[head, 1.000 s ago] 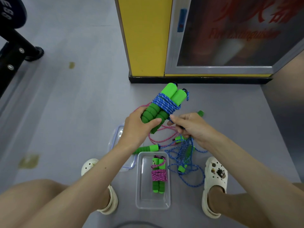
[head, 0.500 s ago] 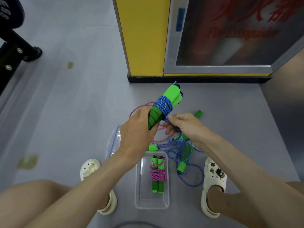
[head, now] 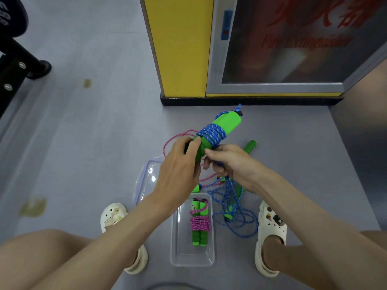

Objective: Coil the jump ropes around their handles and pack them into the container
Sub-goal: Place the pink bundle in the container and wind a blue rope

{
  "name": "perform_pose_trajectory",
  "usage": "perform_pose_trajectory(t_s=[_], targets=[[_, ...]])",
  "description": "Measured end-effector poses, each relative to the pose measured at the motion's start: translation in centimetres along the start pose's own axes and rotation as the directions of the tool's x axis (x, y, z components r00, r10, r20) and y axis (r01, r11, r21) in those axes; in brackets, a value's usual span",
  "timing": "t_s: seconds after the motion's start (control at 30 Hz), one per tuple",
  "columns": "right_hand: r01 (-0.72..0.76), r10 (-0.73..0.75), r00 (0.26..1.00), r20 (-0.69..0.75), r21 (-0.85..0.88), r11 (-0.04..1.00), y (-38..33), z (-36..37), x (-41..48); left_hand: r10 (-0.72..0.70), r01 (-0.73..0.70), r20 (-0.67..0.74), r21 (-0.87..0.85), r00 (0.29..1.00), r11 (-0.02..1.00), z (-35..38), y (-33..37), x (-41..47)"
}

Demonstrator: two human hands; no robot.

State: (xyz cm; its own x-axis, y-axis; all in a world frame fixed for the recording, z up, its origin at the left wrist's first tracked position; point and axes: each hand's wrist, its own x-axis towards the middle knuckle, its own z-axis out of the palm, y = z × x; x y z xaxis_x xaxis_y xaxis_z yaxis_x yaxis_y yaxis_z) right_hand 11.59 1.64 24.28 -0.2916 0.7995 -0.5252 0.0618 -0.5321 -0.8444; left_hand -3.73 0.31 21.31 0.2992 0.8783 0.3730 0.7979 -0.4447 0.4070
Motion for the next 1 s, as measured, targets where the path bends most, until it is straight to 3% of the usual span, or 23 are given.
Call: perform_pose_trajectory(t_s=[0.1, 0.2, 0.3, 0.4, 0.43, 0.5, 0.57, 0.63, 0.73, 1.0], targets=[[0.0, 0.008, 0.998, -0.066, 0.129, 0.992, 0.0, -0.2, 0.3, 0.031, -0.031, -0.004, -0.029, 1.0, 0.999, 0.1, -0.1, 0.3], [0.0, 0.025, 0.981, -0.193, 0.125, 0.992, -0.1, -0.4, 0.6, 0.075, -0.072, 0.063, -0.053, 0.995, 0.996, 0.3, -0.2, 0.2], [-0.004, 0.035, 0.964, -0.264, 0.115, 0.993, -0.4, -0.8, 0.7, -0.052, 0.124, 0.212, -0.34, 0.976, 0.932, -0.4, -0.1, 0.4], [0.021, 0.015, 0.973, -0.228, 0.155, 0.988, -0.7, -0.8, 0.6, -0.347, 0.485, 0.34, -0.567, 0.874, 0.666, -1.6, -0.1, 1.7], [0.029, 0.006, 0.978, -0.207, 0.164, 0.986, -0.7, -0.8, 0.6, -0.409, 0.593, 0.429, -0.593, 0.805, 0.545, -1.9, -0.3, 2.1], [0.034, -0.009, 0.985, -0.174, 0.143, 0.989, -0.6, -0.9, 0.5, -0.398, 0.759, 0.652, -0.602, 0.646, 0.248, -2.2, -0.3, 2.3], [0.022, -0.008, 0.987, -0.158, 0.09, 0.996, -0.5, -0.8, 0.4, -0.332, 0.801, 0.743, -0.594, 0.58, 0.07, -2.3, -0.3, 2.0], [-0.001, 0.008, 0.987, -0.16, 0.045, 0.999, -0.4, -0.7, 0.2, -0.346, 0.781, 0.732, -0.625, 0.587, 0.005, -2.3, -0.4, 2.0], [-0.014, 0.017, 0.986, -0.168, 0.02, 1.0, -0.2, -0.5, -0.1, -0.432, 0.746, 0.653, -0.662, 0.623, 0.075, -2.4, -0.5, 2.3], [-0.069, 0.065, 0.987, -0.149, -0.027, 0.997, 0.1, -0.3, 0.0, -0.497, 0.611, 0.37, -0.601, 0.785, 0.516, -1.7, -0.6, 2.0]])
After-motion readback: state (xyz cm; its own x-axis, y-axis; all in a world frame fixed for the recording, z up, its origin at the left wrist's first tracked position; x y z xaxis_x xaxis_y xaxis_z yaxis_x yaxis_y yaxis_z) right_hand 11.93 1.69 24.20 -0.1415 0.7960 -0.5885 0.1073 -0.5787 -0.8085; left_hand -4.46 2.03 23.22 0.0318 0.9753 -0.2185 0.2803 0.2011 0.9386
